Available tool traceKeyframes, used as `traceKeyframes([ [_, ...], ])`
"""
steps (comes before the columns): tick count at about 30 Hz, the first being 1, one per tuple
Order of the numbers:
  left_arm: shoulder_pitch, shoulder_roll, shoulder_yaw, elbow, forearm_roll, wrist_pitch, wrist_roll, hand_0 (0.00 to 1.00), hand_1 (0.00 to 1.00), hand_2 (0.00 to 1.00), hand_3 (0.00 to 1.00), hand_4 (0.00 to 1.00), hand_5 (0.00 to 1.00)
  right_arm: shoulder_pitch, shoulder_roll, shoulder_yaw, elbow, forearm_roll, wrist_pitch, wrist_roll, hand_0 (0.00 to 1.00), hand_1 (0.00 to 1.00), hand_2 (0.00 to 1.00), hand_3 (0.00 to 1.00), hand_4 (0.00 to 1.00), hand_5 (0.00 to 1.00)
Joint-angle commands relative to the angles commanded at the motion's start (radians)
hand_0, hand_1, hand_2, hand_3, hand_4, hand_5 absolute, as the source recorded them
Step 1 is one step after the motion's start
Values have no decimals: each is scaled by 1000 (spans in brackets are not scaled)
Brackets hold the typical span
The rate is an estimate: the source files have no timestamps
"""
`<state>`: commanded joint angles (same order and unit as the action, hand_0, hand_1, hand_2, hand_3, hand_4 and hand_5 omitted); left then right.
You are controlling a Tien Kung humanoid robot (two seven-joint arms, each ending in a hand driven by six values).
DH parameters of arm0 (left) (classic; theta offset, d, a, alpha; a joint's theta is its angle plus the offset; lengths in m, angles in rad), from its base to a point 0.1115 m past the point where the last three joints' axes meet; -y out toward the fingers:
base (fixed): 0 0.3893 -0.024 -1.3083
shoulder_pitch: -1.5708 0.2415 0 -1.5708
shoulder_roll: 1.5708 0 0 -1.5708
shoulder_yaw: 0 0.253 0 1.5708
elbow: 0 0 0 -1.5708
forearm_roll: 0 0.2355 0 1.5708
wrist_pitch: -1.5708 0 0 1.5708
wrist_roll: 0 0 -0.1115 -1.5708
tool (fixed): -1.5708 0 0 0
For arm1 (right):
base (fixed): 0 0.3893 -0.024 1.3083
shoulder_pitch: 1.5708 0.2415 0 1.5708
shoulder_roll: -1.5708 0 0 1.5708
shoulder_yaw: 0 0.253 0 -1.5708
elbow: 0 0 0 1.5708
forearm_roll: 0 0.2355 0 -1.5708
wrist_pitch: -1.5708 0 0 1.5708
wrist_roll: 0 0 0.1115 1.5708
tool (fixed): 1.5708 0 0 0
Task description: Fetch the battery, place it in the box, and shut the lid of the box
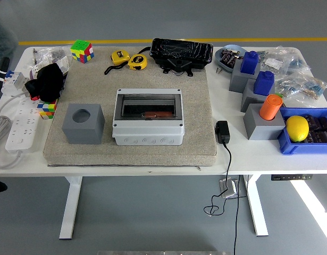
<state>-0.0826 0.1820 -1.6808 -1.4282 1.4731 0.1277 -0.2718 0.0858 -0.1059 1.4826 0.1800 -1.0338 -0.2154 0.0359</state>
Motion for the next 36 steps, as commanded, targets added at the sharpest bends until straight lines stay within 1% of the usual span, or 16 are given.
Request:
traceKeyframes([
  [2, 2, -1, -2, 2, -85, -49, 6, 926, 963, 901, 870, 998, 998, -2, 1, 17, 0, -14, 0, -3, 881, 804, 746, 776, 998, 998],
  [3, 4, -1, -4, 2, -124, -64, 10, 907, 931, 884, 863, 998, 998, -2, 1, 26, 0, -22, -1, -5, 881, 804, 746, 776, 998, 998],
  [6, 10, -6, -8, -5, -249, -108, 27, 907, 931, 884, 863, 998, 998, -2, 2, 48, 0, -34, -1, -5, 881, 804, 746, 776, 998, 998],
  [7, 11, -7, -9, -6, -284, -114, 32, 907, 931, 884, 863, 998, 998, -3, 2, 52, 0, -38, -1, -5, 881, 804, 746, 776, 998, 998],
  [8, 11, -10, -9, -9, -326, -116, 34, 907, 931, 884, 863, 998, 998, -2, 4, 55, 0, -43, -1, -7, 881, 804, 746, 776, 998, 998],
  [9, 12, -13, -8, -9, -349, -115, 33, 856, 872, 831, 818, 998, 998, -1, 6, 57, 0, -46, 0, -8, 881, 804, 747, 776, 998, 998],
  [11, 16, -22, -7, -6, -392, -114, 24, 856, 872, 831, 818, 998, 998, 2, 8, 64, 0, -54, 0, -9, 881, 804, 747, 776, 998, 998],
  [14, 36, -46, -19, 3, -469, -97, -12, 856, 872, 831, 818, 998, 998, 19, 8, 71, 0, -67, -1, -9, 881, 804, 747, 776, 998, 998],
  [15, 42, -50, -21, 6, -493, -94, -19, 830, 844, 800, 795, 998, 998, 24, 7, 70, 0, -68, -1, -9, 881, 803, 746, 776, 998, 998],
  [16, 54, -56, -25, 12, -523, -92, -28, 830, 844, 800, 795, 998, 998, 32, 4, 62, 0, -63, -1, -7, 881, 803, 746, 776, 998, 998],
  [18, 69, -59, -34, 14, -534, -87, -29, 830, 844, 800, 795, 998, 998, 41, 3, 59, 0, -64, -1, -8, 881, 803, 746, 776, 998, 998],
  [21, 78, -61, -46, 10, -527, -80, -31, 828, 837, 793, 787, 998, 998, 52, 4, 67, 0, -81, -1, -12, 881, 803, 746, 776, 998, 998],
  [26, 75, -65, -59, 3, -507, -64, -30, 828, 837, 793, 787, 998, 998, 64, 1, 86, 0, -109, -2, -19, 881, 803, 746, 776, 998, 998],
  [31, 66, -67, -57, 0, -495, -56, -27, 824, 833, 785, 783, 998, 998, 67, -2, 93, 0, -114, -1, -20, 880, 803, 746, 776, 998, 998],
  [36, 62, -63, -45, 1, -486, -50, -20, 823, 829, 782, 779, 998, 998, 68, 6, 108, 0, -128, -1, -21, 880, 803, 746, 776, 998, 998],
])
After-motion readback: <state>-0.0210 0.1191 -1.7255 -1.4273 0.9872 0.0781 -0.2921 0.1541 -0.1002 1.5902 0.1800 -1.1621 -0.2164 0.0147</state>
